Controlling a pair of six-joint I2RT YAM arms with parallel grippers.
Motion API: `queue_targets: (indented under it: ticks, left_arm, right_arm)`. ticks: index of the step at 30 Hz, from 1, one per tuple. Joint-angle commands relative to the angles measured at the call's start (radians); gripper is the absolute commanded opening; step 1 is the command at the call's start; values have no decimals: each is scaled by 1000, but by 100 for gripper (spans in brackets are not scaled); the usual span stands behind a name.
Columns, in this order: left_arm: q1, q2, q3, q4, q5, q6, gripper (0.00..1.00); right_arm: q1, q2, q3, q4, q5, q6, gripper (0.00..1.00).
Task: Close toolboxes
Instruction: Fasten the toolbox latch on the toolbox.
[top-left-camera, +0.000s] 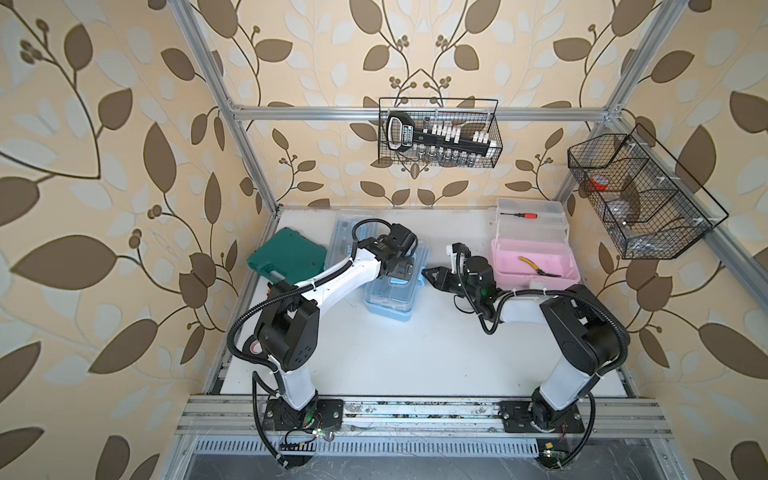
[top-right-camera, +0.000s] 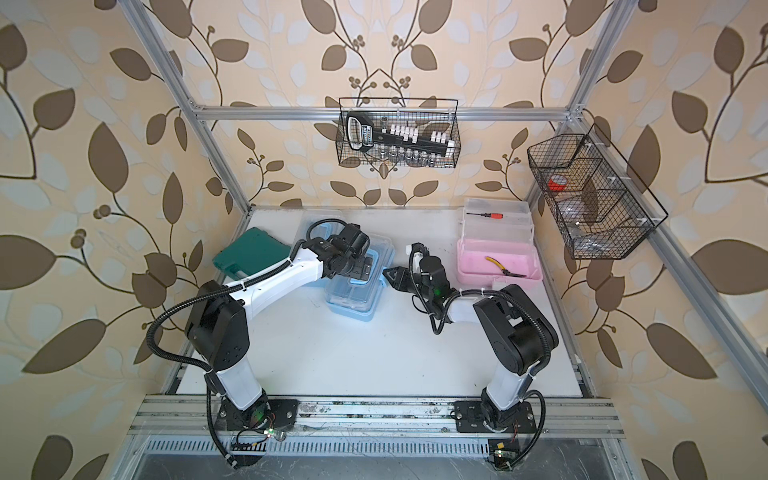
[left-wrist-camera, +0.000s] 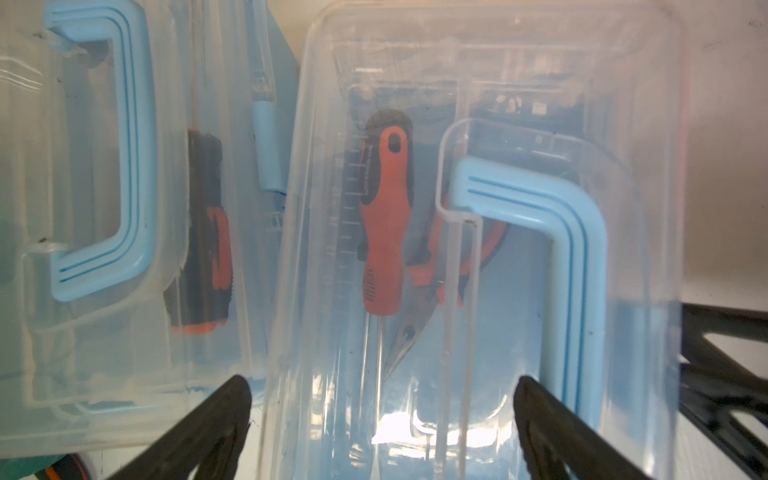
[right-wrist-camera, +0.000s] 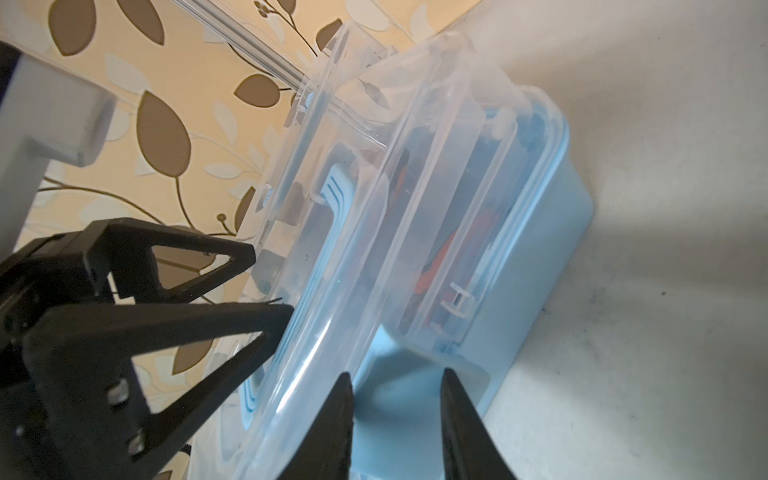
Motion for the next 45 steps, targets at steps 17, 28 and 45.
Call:
queue_targets:
  ticks: [17,28,45]
  left_arm:
    - [-16,21,-43,-50,86,-2,99]
    - [-16,16,-49,-44,99,-1,99]
    - [-17,12,-49,-39,104,1,99]
  right_arm:
    - [43,67,-17,-13,-60,-11,29]
    - [40,91,-28,136,-108,62,28]
    - [29,-57,-91,-12,55,-30,47]
